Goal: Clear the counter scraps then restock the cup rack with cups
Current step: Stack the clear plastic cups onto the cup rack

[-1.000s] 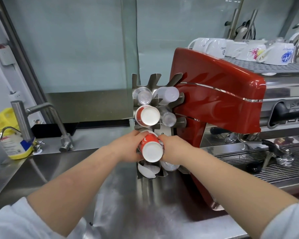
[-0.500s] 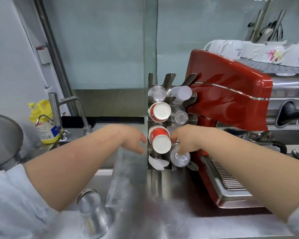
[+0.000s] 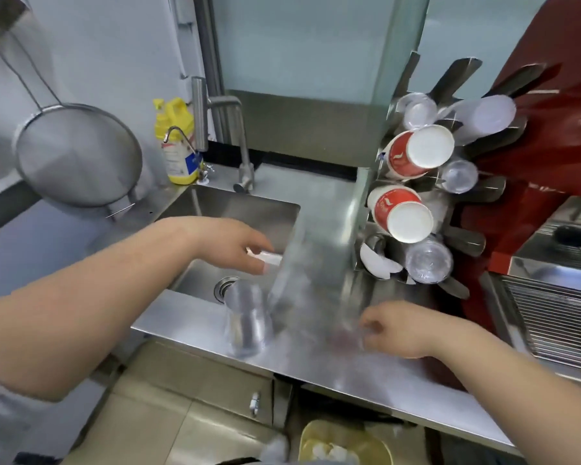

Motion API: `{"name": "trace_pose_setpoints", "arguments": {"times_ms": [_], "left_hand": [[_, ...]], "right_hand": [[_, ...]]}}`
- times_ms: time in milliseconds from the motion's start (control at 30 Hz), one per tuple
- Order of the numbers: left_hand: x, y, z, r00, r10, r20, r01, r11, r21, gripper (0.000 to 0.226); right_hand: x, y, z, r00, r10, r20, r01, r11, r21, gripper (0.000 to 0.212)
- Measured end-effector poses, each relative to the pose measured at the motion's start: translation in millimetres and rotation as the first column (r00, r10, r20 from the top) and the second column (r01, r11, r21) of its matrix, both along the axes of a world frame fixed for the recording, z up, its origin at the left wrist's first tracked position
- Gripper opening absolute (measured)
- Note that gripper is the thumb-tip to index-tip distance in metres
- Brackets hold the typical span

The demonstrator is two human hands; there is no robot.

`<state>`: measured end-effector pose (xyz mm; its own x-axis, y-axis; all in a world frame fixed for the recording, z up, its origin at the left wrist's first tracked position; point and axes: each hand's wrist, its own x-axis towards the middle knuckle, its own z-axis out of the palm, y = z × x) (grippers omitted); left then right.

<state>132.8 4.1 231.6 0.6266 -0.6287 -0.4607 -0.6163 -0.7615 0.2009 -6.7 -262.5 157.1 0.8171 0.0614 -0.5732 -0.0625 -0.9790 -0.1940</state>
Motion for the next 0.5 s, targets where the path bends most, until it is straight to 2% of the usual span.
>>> {"name": "trace_pose_setpoints", "arguments": {"times_ms": [133, 267, 500], "left_hand": [[-7.2, 30.2, -28.2, 0.994, 0.085, -0.073, -0.090, 0.994, -0.055, 0.064], [-18.0, 52.0, -68.7, 0.964, 0.173, -0.201, -0.213, 0.957, -0.198, 0.087], [-30.1, 67.8, -123.9, 0.909, 0.292, -0.297, -0.397, 0.826, -0.401, 0.092]], "right_hand": [[16.3, 45.0, -36.8, 0.999, -0.031, 0.023, 0.027, 0.984, 0.174, 0.046], [24.9, 87.3, -67.3, 0.993, -0.115, 0.036, 0.095, 0.927, 0.364, 0.053], [33.1, 117.9, -105.6, 0.956, -0.282, 0.085, 0.204, 0.842, 0.499, 0.068]]}}
